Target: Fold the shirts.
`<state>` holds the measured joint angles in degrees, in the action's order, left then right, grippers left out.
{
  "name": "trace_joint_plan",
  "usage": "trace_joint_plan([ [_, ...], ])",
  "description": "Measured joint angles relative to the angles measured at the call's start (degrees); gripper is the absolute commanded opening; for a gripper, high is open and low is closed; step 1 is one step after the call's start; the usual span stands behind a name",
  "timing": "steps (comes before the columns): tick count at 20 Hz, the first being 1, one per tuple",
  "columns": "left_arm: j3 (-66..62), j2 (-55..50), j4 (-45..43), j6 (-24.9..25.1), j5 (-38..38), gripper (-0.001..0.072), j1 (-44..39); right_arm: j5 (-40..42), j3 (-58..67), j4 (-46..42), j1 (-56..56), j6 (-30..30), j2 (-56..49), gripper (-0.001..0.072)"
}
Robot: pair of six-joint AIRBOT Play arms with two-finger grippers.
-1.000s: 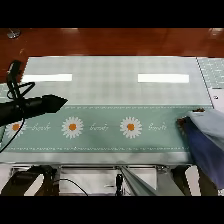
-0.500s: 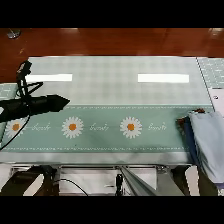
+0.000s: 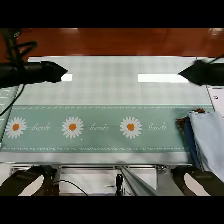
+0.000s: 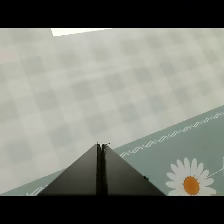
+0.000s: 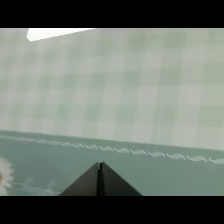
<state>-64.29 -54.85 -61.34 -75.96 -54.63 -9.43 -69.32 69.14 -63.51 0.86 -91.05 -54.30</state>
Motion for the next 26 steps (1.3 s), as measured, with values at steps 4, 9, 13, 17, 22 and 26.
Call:
trace_joint_plan([
  [4,0.3,-7.5,-8.3,-3.7,-3.9,0.0028,-1.2,-1.6,0.5,-22.6,-15.1,-8.6,-13.7,0.0015],
  [9,2.0,-10.9,-15.0,-5.3,-6.9,0.003,-1.2,-5.8,0.8,-32.6,-20.3,-13.1,-23.7,0.0016],
  [13,2.4,-11.6,-16.0,-5.6,-9.2,0.0029,-1.5,-8.5,0.8,-33.3,-21.3,-14.8,-25.5,0.0016],
  [17,2.5,-11.8,-16.5,-5.7,-11.2,0.0029,-1.6,-9.8,0.8,-33.0,-21.5,-15.4,-26.0,0.0016],
  [22,2.5,-11.9,-16.7,-5.7,-11.6,0.0029,-1.6,-10.4,0.8,-32.9,-21.6,-15.6,-26.1,0.0016],
  [26,2.5,-11.9,-16.7,-5.8,-11.8,0.003,-1.6,-10.6,0.8,-33.0,-21.6,-15.7,-26.1,0.0016],
])
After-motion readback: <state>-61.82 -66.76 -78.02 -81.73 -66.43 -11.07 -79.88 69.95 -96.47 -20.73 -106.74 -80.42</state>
